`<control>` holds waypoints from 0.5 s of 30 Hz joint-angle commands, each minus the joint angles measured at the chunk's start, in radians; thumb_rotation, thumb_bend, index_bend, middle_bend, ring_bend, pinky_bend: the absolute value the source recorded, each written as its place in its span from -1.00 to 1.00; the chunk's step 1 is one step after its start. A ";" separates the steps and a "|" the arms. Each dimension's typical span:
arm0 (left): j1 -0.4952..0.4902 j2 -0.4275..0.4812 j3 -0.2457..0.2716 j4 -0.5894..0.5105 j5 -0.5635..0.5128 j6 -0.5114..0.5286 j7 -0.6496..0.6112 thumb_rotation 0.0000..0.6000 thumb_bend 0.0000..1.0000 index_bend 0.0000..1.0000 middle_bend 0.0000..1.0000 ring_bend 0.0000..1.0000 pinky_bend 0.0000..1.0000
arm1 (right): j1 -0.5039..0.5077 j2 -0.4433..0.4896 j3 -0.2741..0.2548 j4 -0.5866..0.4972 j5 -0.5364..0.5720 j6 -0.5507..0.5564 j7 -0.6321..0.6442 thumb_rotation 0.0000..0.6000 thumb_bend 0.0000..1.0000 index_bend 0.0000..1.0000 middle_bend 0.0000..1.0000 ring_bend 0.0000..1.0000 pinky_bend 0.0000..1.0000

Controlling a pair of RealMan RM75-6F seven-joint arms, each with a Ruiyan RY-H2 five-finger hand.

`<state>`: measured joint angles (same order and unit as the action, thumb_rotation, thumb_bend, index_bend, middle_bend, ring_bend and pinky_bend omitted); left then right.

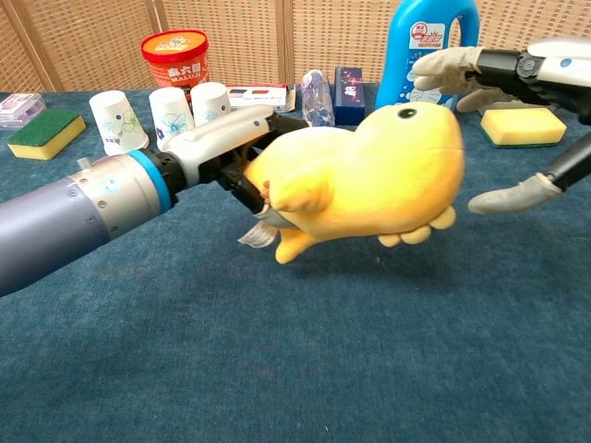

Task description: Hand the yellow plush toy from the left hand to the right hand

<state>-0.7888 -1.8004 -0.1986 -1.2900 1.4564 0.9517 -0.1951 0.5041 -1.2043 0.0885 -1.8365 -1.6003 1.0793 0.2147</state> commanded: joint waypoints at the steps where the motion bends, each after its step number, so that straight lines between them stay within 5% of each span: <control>1: -0.013 -0.009 -0.014 -0.016 -0.019 -0.010 0.020 1.00 -0.72 0.33 0.22 0.11 0.53 | 0.007 -0.008 0.004 -0.002 0.007 -0.003 -0.011 0.78 -1.00 -1.00 -0.98 -0.98 -0.76; 11: -0.052 -0.032 -0.051 -0.062 -0.083 -0.039 0.079 1.00 -0.72 0.33 0.22 0.11 0.53 | 0.029 -0.033 -0.001 -0.005 0.026 -0.023 -0.040 0.85 -1.00 -1.00 -0.91 -0.95 -0.75; 15: -0.061 -0.043 -0.059 -0.071 -0.108 -0.043 0.099 1.00 -0.72 0.32 0.22 0.11 0.53 | 0.029 -0.086 0.001 0.020 0.022 0.002 -0.037 1.00 -1.00 -0.75 -0.57 -0.63 -0.43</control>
<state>-0.8475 -1.8404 -0.2549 -1.3586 1.3529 0.9100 -0.0999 0.5328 -1.2734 0.0903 -1.8271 -1.5753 1.0703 0.1748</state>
